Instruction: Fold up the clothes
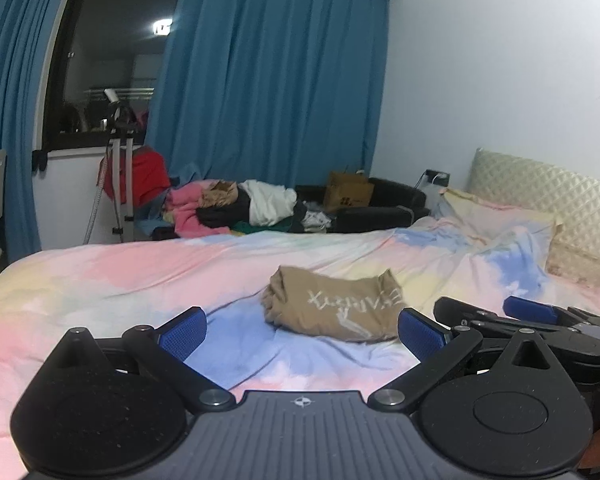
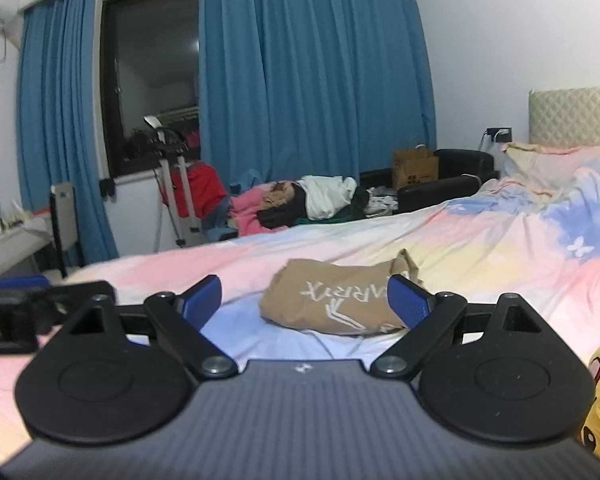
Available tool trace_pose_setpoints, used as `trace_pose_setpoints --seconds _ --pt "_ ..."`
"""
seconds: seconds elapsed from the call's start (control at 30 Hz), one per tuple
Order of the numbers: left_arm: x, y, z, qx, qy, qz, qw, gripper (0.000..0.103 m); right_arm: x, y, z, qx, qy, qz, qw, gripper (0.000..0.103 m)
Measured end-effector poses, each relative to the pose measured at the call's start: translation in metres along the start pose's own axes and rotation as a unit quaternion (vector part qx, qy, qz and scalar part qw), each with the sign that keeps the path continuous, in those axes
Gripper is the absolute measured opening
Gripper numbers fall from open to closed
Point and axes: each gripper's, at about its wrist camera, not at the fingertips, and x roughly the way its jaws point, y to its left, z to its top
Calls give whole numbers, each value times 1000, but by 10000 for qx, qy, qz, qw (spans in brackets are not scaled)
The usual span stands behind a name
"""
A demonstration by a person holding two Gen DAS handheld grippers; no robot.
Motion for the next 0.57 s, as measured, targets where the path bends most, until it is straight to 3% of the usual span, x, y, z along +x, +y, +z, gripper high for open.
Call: trace_pose_setpoints --seconds 0.57 --pt "13 19 -13 -26 220 235 9995 103 18 13 -15 -160 466 -166 9986 91"
